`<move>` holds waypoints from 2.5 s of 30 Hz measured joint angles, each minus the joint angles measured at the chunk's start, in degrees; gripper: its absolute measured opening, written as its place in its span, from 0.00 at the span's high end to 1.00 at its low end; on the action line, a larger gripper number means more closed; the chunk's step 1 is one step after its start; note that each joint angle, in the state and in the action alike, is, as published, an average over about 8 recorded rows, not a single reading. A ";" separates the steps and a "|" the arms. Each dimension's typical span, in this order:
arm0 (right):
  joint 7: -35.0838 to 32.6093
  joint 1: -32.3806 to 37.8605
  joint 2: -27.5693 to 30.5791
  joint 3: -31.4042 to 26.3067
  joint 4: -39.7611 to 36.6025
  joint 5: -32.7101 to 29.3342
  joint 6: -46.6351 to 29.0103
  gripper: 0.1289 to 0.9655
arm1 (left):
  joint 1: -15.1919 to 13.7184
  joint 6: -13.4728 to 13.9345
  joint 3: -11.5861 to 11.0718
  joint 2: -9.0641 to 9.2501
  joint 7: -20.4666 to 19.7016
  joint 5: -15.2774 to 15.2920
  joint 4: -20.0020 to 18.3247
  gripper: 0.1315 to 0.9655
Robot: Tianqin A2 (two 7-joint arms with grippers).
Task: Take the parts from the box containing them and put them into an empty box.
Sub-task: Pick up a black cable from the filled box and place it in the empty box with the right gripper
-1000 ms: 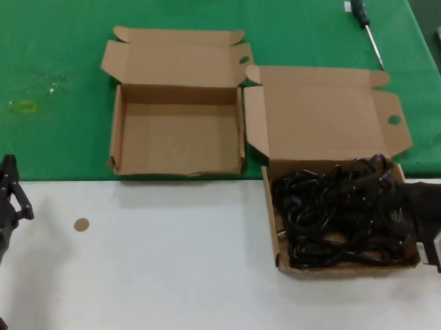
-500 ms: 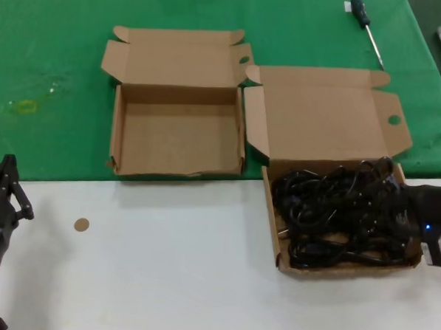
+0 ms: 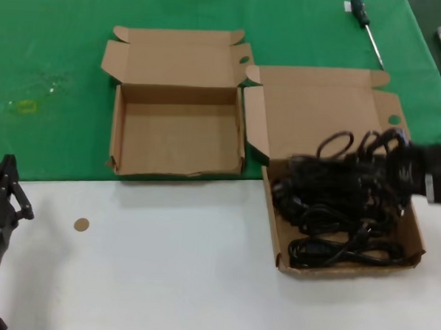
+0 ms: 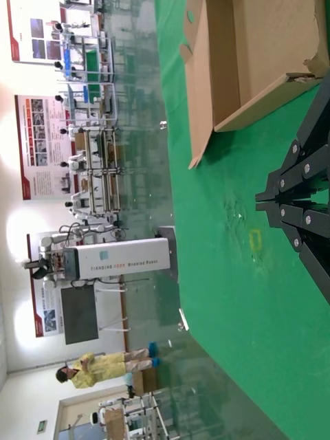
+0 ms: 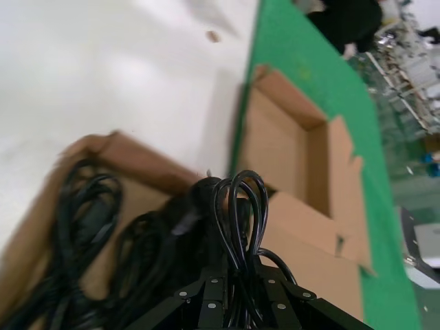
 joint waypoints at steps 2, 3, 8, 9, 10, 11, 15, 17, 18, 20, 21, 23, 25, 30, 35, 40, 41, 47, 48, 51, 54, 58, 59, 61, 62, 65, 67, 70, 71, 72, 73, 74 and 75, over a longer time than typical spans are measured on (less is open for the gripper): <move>2.23 1.84 -0.49 -0.34 0.12 -0.42 -0.13 0.91 | 0.00 0.00 0.00 0.00 0.00 0.00 0.00 0.98; 3.28 2.85 -0.87 -0.58 0.14 -0.69 -0.17 0.91 | 0.00 0.00 0.00 0.00 0.00 0.00 0.00 0.98; 7.13 7.56 -3.78 -2.34 0.06 -2.49 0.05 0.91 | 0.00 0.00 0.00 0.00 0.00 0.00 0.00 0.98; 7.70 8.37 -4.53 -2.78 0.04 -2.91 0.19 0.91 | 0.00 0.00 0.00 0.00 0.00 0.00 0.00 0.98; 8.21 9.11 -5.34 -3.26 0.02 -3.36 0.38 0.91 | 0.00 0.00 0.00 0.00 0.00 0.00 0.00 0.98; 8.68 9.76 -6.19 -3.75 0.01 -3.81 0.61 0.91 | 0.00 0.00 0.00 0.00 0.00 0.00 0.00 0.98; 10.33 11.94 -10.02 -5.84 -0.21 -5.71 1.91 0.91 | 0.00 0.00 0.00 0.00 0.00 0.00 0.00 0.98; 11.00 12.91 -12.22 -6.93 -0.59 -6.68 2.77 0.91 | 0.00 0.00 0.00 0.00 0.00 0.00 0.00 0.98; 11.28 13.37 -13.38 -7.47 -0.90 -7.15 3.23 0.91 | 0.00 0.00 0.00 0.00 0.00 0.00 0.00 0.98; 11.69 14.23 -15.70 -8.50 -1.71 -8.03 4.24 0.91 | 0.00 0.00 0.00 0.00 0.00 0.00 0.00 0.98; 11.79 14.64 -16.86 -8.98 -2.24 -8.44 4.78 0.91 | 0.00 0.00 0.00 0.00 0.00 0.00 0.00 0.98; 11.73 15.41 -19.18 -9.88 -3.51 -9.18 5.88 0.91 | 0.00 0.00 0.00 0.00 0.00 0.00 0.00 0.98; 11.24 16.13 -21.36 -10.68 -5.01 -9.81 6.98 0.91 | 0.00 0.00 0.00 0.00 0.00 0.00 0.00 0.98; 8.45 17.55 -25.85 -12.14 -9.32 -10.86 9.57 0.91 | 0.00 0.00 0.00 0.00 0.00 0.00 0.00 0.98; 4.81 18.60 -29.48 -13.02 -14.34 -11.33 11.87 0.91 | 0.00 0.00 0.00 0.00 0.00 0.00 0.00 0.98; 1.08 19.46 -32.33 -13.48 -19.63 -11.36 13.62 0.91 | 0.00 0.00 0.00 0.00 0.00 0.00 0.00 0.98; 0.41 19.59 -32.75 -13.54 -20.56 -11.35 13.86 0.91 | 0.00 0.00 0.00 0.00 0.00 0.00 0.00 0.98; -2.60 20.10 -34.23 -13.75 -24.59 -11.22 14.64 0.91 | 0.00 0.00 0.00 0.00 0.00 0.00 0.00 0.98; -2.97 20.16 -34.39 -13.74 -25.07 -11.17 14.72 0.91 | 0.00 0.00 0.00 0.00 0.00 0.00 0.00 0.98; -3.95 20.32 -34.85 -13.63 -26.32 -10.97 15.00 0.91 | 0.00 0.00 0.00 0.00 0.00 0.00 0.00 0.98; -4.69 20.43 -35.28 -13.46 -27.17 -10.72 15.25 0.91 | 0.00 0.00 0.00 0.00 0.00 0.00 0.00 0.98; -5.45 20.49 -35.84 -13.18 -27.80 -10.28 15.49 0.89 | 0.00 0.00 0.00 0.00 0.00 0.00 0.00 0.98; -5.62 20.49 -35.96 -13.12 -27.88 -10.16 15.53 0.88 | 0.00 0.00 0.00 0.00 0.00 0.00 0.00 0.98; -5.90 20.46 -36.19 -13.01 -28.01 -9.96 15.60 0.86 | 0.00 0.00 0.00 0.00 0.00 0.00 0.00 0.98; -6.00 20.43 -36.28 -12.97 -28.06 -9.89 15.63 0.85 | 0.00 0.00 0.00 0.00 0.00 0.00 0.00 0.98; -6.21 20.36 -36.50 -12.92 -28.21 -9.75 15.66 0.84 | 0.00 0.00 0.00 0.00 0.00 0.00 0.00 0.98; -6.30 20.33 -36.60 -12.92 -28.34 -9.70 15.66 0.84 | 0.00 0.00 0.00 0.00 0.00 0.00 0.00 0.98; -6.44 20.33 -36.72 -12.90 -28.60 -9.64 15.65 0.78 | 0.00 0.00 0.00 0.00 0.00 0.00 0.00 0.98; -6.48 20.34 -36.73 -12.89 -28.67 -9.62 15.64 0.77 | 0.00 0.00 0.00 0.00 0.00 0.00 0.00 0.98; -6.51 20.35 -36.74 -12.88 -28.73 -9.60 15.63 0.75 | 0.00 0.00 0.00 0.00 0.00 0.00 0.00 0.98; -6.54 20.35 -36.74 -12.86 -28.77 -9.58 15.62 0.73 | 0.00 0.00 0.00 0.00 0.00 0.00 0.00 0.98; -6.55 20.35 -36.72 -12.83 -28.80 -9.55 15.61 0.71 | 0.00 0.00 0.00 0.00 0.00 0.00 0.00 0.98; -6.53 20.34 -36.68 -12.80 -28.78 -9.53 15.60 0.69 | 0.00 0.00 0.00 0.00 0.00 0.00 0.00 0.98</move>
